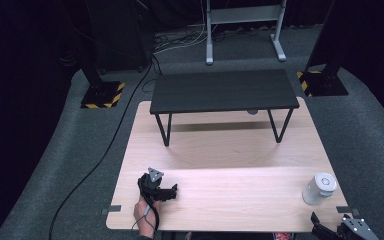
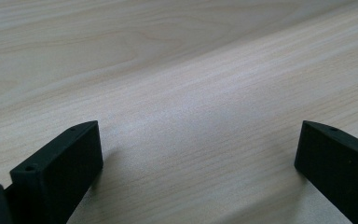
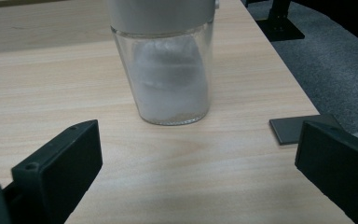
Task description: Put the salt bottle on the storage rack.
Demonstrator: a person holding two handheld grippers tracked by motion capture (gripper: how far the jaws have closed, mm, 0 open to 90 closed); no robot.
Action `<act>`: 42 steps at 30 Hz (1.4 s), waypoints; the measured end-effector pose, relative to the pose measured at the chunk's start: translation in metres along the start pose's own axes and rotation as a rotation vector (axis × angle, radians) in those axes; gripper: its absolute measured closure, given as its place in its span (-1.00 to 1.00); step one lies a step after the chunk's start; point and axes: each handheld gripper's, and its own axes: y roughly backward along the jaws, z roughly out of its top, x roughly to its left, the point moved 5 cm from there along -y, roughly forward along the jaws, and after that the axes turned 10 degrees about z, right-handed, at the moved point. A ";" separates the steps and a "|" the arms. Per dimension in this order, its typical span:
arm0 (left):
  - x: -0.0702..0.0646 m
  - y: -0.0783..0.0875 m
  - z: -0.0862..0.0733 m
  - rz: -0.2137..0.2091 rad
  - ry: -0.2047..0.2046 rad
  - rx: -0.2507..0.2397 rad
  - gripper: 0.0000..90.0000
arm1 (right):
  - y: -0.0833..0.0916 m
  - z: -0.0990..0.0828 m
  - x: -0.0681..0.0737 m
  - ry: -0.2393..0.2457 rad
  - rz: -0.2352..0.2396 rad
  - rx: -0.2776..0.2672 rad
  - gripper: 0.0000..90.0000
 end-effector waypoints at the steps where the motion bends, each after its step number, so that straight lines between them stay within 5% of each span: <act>1: 0.000 0.000 0.000 -0.001 0.000 0.000 -1.00 | -0.002 0.001 0.001 0.004 0.001 0.001 -1.00; 23: 0.000 0.000 0.000 -0.003 -0.005 0.000 -0.99 | -0.064 0.038 0.007 0.012 0.027 0.017 -1.00; 24: 0.000 0.000 0.000 -0.003 -0.005 0.000 -0.99 | -0.064 0.039 0.007 0.013 0.022 0.012 -1.00; 26: 0.000 0.000 0.000 -0.003 -0.004 0.000 -0.99 | -0.064 0.037 0.008 0.002 0.012 -0.014 -0.40; 30: 0.000 0.000 0.000 -0.003 -0.005 0.000 -0.99 | -0.061 0.030 0.018 0.033 -0.039 -0.051 -0.35; 42: 0.000 0.000 0.000 -0.004 -0.003 0.000 -0.99 | -0.057 0.028 0.015 0.016 -0.011 -0.064 -0.35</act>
